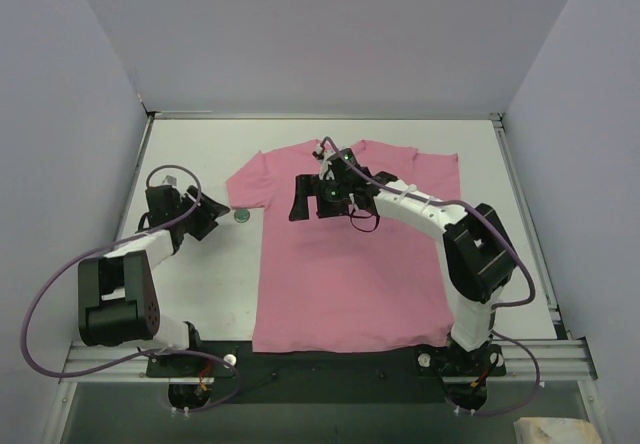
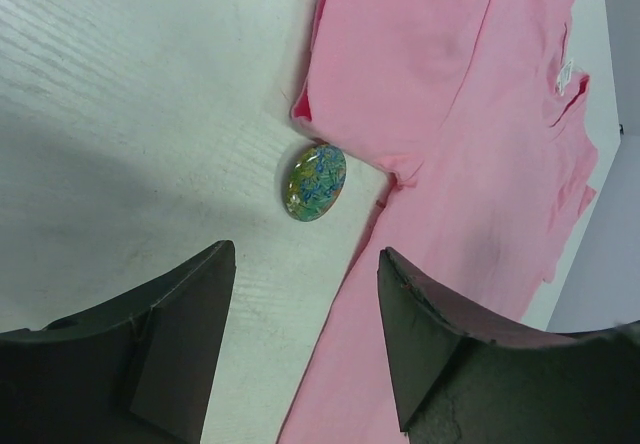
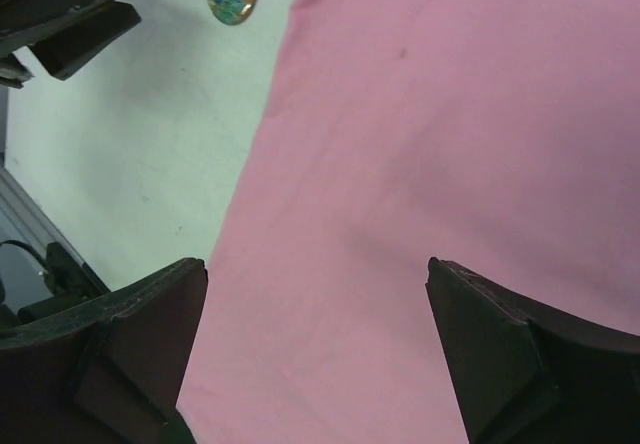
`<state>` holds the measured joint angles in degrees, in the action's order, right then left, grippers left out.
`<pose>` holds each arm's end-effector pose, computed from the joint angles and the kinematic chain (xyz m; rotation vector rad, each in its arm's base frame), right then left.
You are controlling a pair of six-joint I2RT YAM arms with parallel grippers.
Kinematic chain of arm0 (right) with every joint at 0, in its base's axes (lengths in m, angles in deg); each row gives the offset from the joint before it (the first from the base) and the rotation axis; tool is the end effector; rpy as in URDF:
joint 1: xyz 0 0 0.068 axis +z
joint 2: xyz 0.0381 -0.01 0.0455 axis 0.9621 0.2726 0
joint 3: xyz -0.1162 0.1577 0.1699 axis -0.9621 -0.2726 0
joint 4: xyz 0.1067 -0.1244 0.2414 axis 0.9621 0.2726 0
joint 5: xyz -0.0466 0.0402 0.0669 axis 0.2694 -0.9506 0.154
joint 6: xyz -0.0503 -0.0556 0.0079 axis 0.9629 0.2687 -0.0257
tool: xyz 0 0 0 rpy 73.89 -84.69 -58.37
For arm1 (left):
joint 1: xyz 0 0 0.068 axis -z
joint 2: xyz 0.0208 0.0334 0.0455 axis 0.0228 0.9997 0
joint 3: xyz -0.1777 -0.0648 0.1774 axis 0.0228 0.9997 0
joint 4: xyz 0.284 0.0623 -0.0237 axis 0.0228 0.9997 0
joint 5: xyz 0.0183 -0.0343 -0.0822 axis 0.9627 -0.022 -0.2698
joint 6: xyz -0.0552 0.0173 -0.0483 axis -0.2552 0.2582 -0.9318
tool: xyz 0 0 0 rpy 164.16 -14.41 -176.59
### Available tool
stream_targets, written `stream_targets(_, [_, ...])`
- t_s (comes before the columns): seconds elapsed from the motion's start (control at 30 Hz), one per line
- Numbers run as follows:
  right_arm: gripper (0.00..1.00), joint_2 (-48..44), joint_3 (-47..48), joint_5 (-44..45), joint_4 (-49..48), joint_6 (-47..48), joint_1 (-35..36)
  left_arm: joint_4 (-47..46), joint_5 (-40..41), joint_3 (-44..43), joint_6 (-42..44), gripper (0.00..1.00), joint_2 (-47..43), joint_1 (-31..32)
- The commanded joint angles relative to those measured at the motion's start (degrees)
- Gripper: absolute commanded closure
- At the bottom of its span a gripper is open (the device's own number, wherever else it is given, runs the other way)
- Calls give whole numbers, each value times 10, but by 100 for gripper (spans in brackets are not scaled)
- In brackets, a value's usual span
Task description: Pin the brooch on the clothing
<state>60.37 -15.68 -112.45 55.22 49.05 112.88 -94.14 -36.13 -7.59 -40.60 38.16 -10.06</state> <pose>0.3418 0.3069 0.1999 -0.4966 2.2396 1.0853 0.3210 0.0258 0.1086 -0.8929 2.1867 -0.7527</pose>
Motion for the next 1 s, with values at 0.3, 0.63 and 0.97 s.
stream_targets(0.3, [29,160,190,-81,-44,-41,30,-127,-59,-38,24,37,105,-3])
stream_targets(0.63, [46,261,312,-119,-55,-71,42,-113,-52,-72,63,45,155,2])
stream_targets(0.97, [62,363,414,-138,-54,-109,46,-51,-26,-116,111,55,181,38])
